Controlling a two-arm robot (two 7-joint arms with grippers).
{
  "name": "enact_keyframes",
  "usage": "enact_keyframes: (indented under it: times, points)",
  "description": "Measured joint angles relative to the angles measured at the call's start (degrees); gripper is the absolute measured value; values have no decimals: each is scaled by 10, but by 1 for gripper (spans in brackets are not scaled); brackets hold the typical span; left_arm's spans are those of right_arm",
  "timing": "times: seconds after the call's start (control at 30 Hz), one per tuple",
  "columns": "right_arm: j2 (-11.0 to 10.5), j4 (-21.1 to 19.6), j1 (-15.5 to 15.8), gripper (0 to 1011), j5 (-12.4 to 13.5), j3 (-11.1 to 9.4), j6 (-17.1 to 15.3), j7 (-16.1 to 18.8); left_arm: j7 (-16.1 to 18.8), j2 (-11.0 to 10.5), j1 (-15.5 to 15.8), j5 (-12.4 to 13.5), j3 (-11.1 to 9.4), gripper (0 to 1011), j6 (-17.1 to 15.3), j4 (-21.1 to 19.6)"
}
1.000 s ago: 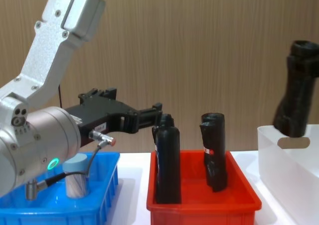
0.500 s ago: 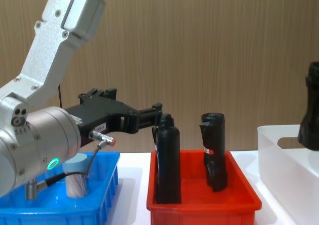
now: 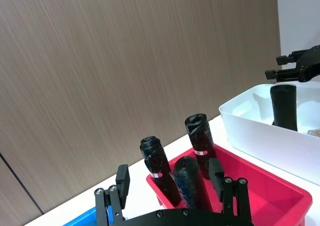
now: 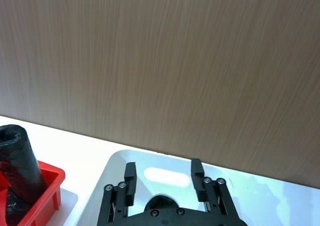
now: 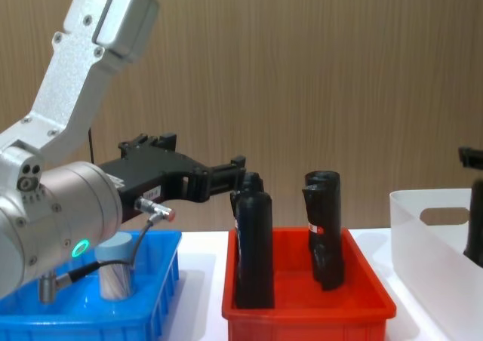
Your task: Pick the cotton swabs from the blue box and place them into the white box.
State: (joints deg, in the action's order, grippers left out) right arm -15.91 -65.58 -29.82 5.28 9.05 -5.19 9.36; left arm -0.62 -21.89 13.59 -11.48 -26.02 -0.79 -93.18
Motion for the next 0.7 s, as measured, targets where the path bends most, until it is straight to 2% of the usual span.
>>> enact_keyframes:
  times: [0.07, 0.27, 0.3, 0.4, 0.7]
  points:
    - [1, 5, -2, 687, 0, 0, 2, 0, 0, 0, 0, 0, 0, 1004, 0, 0]
    - [1, 17, -6, 915, 2, -1, 8, 3, 0, 0, 0, 0, 0, 1004, 0, 0]
    - [1, 19, -6, 915, 3, -1, 9, 3, 0, 0, 0, 0, 0, 1004, 0, 0]
    - [1, 22, -7, 1000, 3, -2, 10, 5, 0, 0, 0, 0, 0, 1004, 0, 0]
    - [2, 28, -9, 1002, 5, -3, 14, 7, 0, 0, 0, 0, 0, 1004, 0, 0]
